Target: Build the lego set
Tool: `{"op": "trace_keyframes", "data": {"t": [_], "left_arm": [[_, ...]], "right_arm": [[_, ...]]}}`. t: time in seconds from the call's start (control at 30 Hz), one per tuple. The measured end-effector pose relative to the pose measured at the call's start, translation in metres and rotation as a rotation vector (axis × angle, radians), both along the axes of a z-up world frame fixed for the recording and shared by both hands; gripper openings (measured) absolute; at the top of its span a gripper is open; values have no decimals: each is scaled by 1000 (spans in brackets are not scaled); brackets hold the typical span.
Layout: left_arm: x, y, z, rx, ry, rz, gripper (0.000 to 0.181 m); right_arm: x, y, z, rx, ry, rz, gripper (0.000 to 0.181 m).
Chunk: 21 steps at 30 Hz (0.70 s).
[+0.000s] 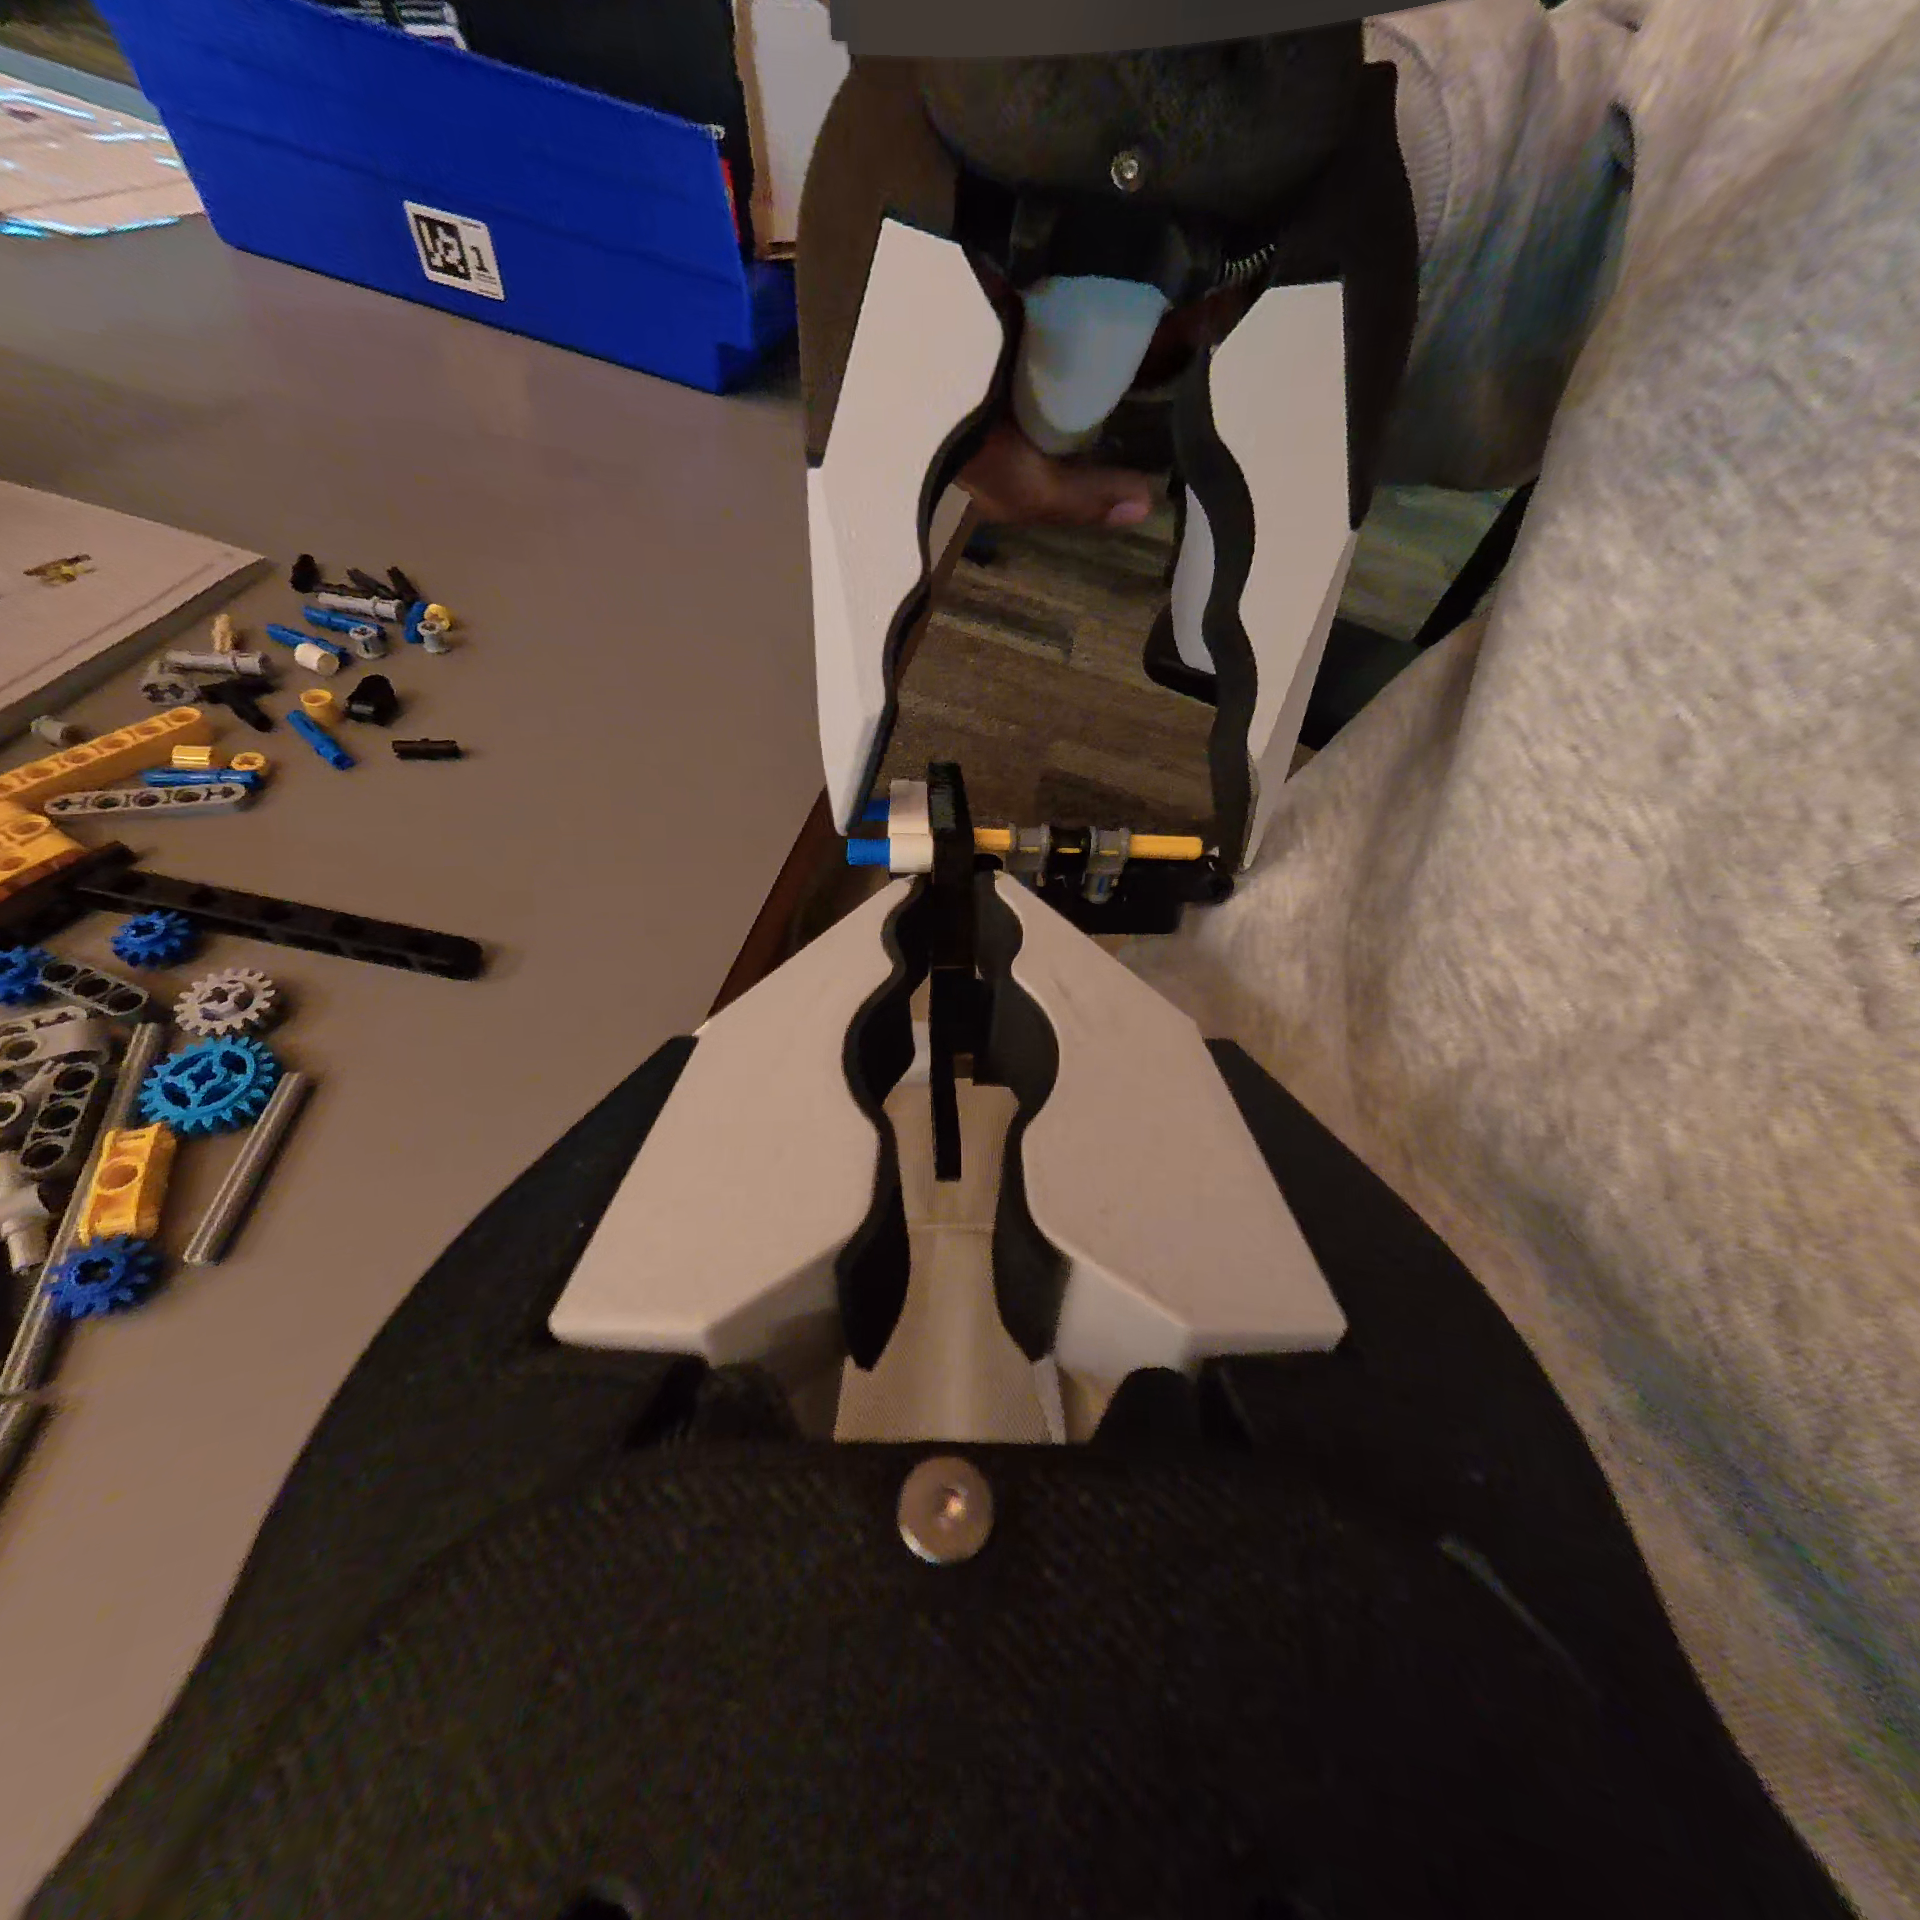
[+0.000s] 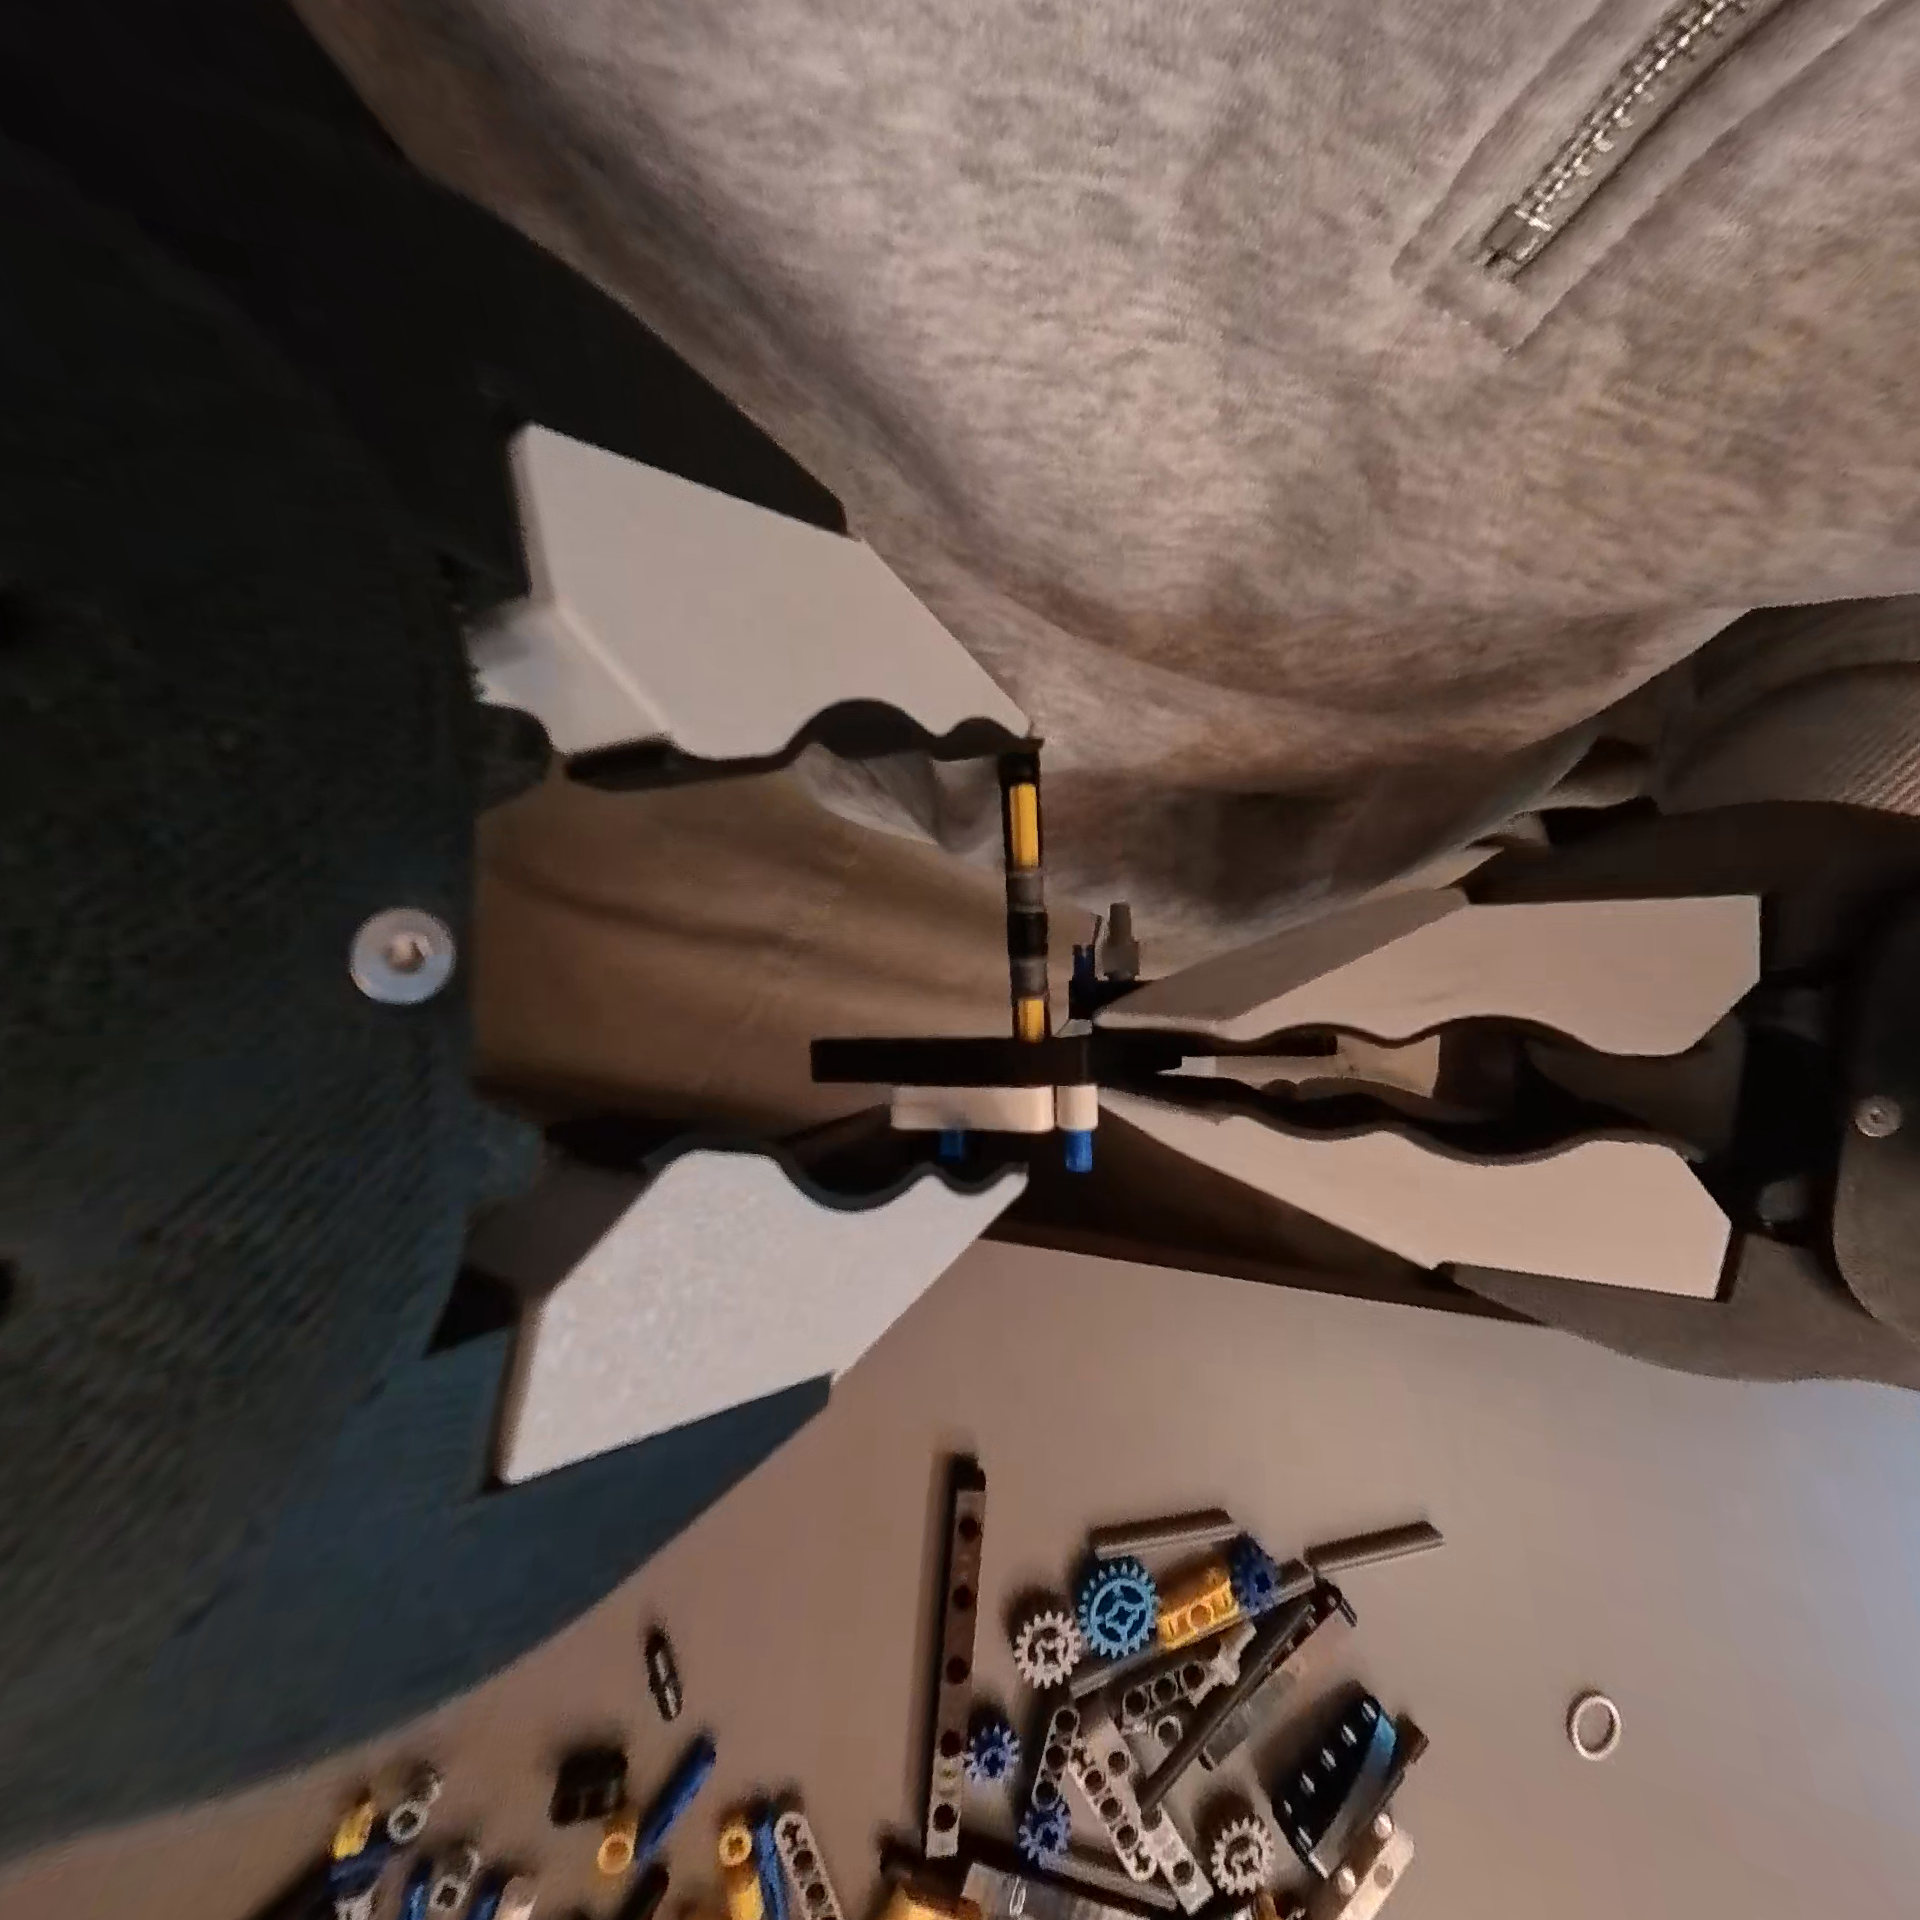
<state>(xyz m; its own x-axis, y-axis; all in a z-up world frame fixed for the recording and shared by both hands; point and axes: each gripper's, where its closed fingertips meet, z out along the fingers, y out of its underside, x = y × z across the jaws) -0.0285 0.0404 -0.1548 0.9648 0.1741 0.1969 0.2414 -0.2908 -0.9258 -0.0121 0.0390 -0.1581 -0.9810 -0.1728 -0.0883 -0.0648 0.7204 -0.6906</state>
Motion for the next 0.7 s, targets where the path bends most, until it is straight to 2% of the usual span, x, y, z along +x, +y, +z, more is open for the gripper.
{"op": "trace_keyframes", "data": {"t": [0.7], "left_arm": [[3, 0, -2, -56, 53, 6, 6]], "right_arm": [[0, 3, -1, 53, -22, 31, 65]]}}
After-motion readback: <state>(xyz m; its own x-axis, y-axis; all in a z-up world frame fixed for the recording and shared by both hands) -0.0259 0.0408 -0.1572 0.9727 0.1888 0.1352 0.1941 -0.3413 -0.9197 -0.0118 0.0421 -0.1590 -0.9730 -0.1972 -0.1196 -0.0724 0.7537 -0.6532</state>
